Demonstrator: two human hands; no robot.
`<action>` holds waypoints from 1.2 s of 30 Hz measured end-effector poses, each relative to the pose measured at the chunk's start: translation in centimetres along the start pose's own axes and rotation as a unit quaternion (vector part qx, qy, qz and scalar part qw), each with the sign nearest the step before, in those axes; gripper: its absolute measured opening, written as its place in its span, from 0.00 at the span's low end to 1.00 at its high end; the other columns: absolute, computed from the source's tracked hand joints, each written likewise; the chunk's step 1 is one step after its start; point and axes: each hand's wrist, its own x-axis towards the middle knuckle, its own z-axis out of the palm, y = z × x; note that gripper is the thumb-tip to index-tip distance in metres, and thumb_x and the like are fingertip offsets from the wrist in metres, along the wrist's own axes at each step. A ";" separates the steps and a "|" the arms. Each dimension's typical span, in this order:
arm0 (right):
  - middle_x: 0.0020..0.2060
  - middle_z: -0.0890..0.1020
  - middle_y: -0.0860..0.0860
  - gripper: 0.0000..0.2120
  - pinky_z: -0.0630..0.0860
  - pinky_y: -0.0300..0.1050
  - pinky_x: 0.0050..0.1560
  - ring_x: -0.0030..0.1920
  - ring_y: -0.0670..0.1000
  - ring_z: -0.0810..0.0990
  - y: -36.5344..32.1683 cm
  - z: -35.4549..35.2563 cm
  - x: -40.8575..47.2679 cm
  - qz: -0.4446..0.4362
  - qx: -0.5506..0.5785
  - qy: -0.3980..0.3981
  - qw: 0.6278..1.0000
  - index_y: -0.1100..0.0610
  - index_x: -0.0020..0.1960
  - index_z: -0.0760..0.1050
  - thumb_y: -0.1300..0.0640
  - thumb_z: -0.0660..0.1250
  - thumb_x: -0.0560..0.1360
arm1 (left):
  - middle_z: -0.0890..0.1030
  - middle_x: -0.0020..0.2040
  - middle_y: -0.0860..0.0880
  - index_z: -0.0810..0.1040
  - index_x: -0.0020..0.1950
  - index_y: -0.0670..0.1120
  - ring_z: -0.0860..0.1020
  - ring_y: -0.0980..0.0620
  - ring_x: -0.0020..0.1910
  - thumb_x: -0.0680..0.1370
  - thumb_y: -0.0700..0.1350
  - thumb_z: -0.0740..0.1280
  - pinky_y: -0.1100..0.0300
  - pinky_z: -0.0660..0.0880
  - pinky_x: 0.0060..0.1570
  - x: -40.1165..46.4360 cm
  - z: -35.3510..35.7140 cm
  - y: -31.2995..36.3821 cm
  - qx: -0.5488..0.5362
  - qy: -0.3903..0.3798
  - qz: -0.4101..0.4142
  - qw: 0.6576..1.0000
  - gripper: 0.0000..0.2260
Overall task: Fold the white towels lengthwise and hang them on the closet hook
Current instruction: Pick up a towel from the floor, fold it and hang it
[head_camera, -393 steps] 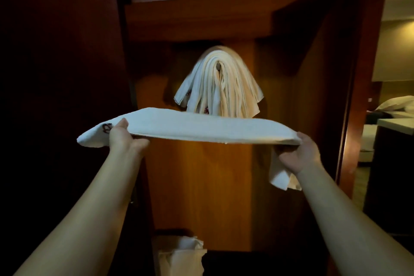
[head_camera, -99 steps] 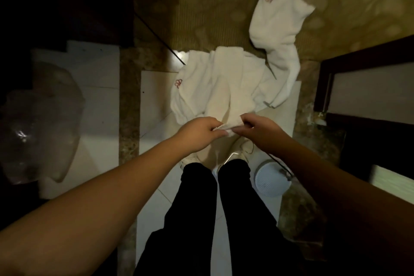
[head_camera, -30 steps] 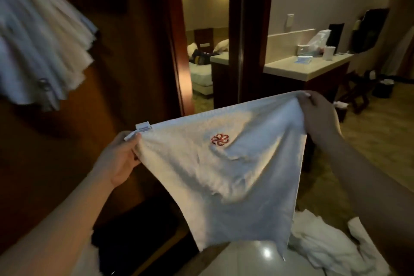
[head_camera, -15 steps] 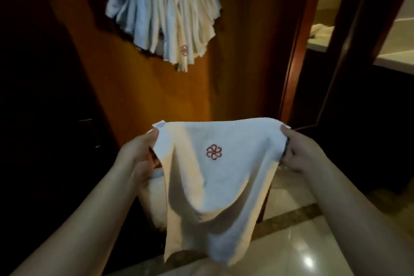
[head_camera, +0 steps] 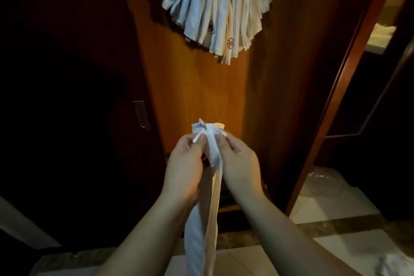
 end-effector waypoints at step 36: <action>0.47 0.85 0.42 0.12 0.79 0.48 0.49 0.47 0.44 0.84 -2.4 -10.6 5.6 -0.083 -0.119 0.014 0.989 0.39 0.54 0.81 0.39 0.59 0.80 | 0.75 0.40 0.58 0.80 0.47 0.52 0.70 0.52 0.48 0.76 0.56 0.71 0.52 0.62 0.54 8.5 -7.8 8.4 0.641 -0.130 0.380 0.655 0.09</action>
